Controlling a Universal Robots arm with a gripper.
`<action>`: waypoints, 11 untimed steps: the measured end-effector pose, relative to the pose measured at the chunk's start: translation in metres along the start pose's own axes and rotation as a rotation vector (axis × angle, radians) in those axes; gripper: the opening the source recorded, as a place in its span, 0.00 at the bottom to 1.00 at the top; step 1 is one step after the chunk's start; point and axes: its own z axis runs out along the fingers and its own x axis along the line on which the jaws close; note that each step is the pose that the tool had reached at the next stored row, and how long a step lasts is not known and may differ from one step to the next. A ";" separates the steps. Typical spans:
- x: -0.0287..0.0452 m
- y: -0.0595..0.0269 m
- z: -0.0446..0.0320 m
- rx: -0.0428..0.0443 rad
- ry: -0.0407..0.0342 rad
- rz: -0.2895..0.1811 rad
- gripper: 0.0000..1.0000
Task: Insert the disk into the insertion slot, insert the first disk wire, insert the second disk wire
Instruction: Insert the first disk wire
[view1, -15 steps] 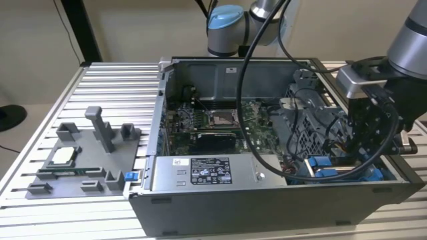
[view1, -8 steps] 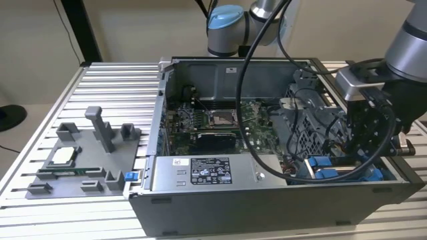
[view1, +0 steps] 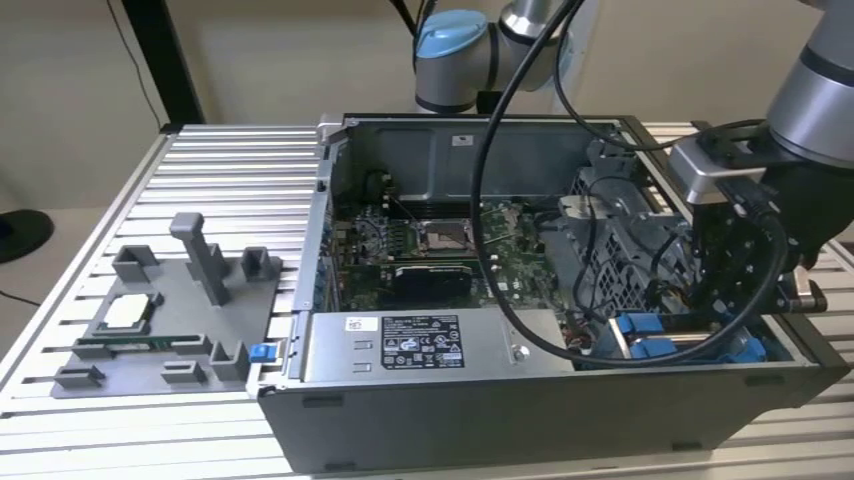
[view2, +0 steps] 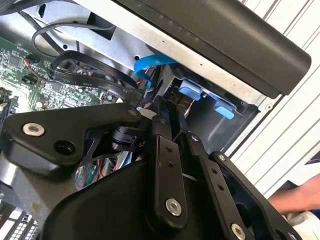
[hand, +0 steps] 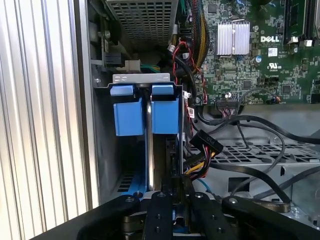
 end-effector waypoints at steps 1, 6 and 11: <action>0.0000 0.0000 0.0001 0.0000 -0.0002 0.000 0.00; 0.0000 0.0001 0.0010 -0.0002 -0.0018 0.000 1.00; 0.0000 -0.0002 -0.0040 0.0000 -0.0003 0.000 1.00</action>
